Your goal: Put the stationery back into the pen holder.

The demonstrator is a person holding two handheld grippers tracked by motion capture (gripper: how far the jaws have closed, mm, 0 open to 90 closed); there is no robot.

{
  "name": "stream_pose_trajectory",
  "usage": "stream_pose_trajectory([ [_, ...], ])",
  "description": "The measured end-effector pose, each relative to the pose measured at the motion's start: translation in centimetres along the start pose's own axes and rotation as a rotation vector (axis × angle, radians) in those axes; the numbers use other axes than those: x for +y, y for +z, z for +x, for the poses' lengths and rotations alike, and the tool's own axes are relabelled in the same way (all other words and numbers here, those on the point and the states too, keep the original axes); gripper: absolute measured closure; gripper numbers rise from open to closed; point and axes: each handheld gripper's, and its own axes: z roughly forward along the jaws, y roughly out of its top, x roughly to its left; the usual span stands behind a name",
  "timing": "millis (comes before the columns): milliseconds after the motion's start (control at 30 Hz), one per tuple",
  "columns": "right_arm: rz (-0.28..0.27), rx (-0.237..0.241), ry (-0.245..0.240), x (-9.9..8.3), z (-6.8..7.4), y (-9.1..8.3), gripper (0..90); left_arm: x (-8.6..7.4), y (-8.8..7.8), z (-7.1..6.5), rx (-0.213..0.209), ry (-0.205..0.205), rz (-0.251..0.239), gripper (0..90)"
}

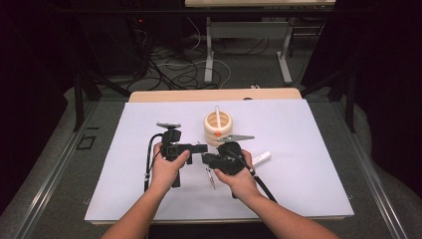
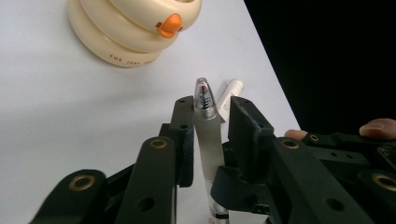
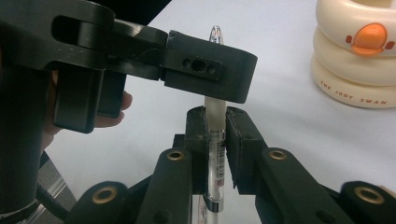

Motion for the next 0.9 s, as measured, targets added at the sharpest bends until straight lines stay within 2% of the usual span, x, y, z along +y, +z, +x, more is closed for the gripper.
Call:
stream_pose_trajectory([
  [100, 0.001, -0.002, -0.002, 0.0, 0.0, 0.0, 79.8, 0.0, 0.0, 0.2, -0.009, -0.010, 0.001, 77.2],
  [167, 0.001, -0.003, -0.002, 0.0, 0.0, 0.0, 79.8, 0.0, 0.0, 0.2, -0.020, -0.041, 0.002, 77.8],
  [233, 0.001, -0.004, -0.006, 0.0, 0.0, 0.0, 79.8, 0.0, -0.1, 0.3, -0.026, -0.029, 0.010, 78.3],
  [400, 0.002, -0.003, -0.002, 0.0, 0.0, -0.1, 79.8, 0.0, 0.0, 0.1, -0.036, -0.049, 0.002, 79.2],
  [433, 0.000, -0.003, 0.002, 0.1, 0.0, -0.1, 79.7, 0.1, 0.0, 0.2, -0.038, -0.031, 0.004, 79.2],
  [500, 0.001, 0.001, 0.005, 0.1, -0.1, -0.3, 79.6, 0.1, 0.1, -0.1, -0.038, -0.037, 0.003, 79.3],
  [533, -0.003, 0.002, 0.003, 0.2, -0.2, -0.3, 79.6, 0.2, 0.1, -0.2, -0.040, -0.024, 0.002, 79.3],
  [567, -0.001, 0.002, 0.008, 0.2, -0.3, -0.4, 79.6, 0.2, 0.2, -0.4, -0.041, -0.040, -0.002, 79.3],
  [700, 0.003, 0.004, 0.031, 0.3, -0.5, -0.7, 79.0, 0.4, 0.5, -0.7, -0.031, -0.009, 0.013, 79.4],
  [733, 0.002, 0.006, 0.034, 0.3, -0.6, -0.7, 77.9, 0.4, 0.6, -0.9, -0.018, -0.013, 0.009, 79.5],
  [767, 0.004, 0.010, 0.040, 0.3, -0.7, -0.9, 76.7, 0.6, 0.7, -0.8, -0.002, 0.023, 0.011, 79.5],
  [900, 0.013, 0.017, 0.039, 0.4, -0.9, -1.2, 72.7, 0.7, 1.0, -0.9, 0.007, 0.034, 0.010, 79.5],
])
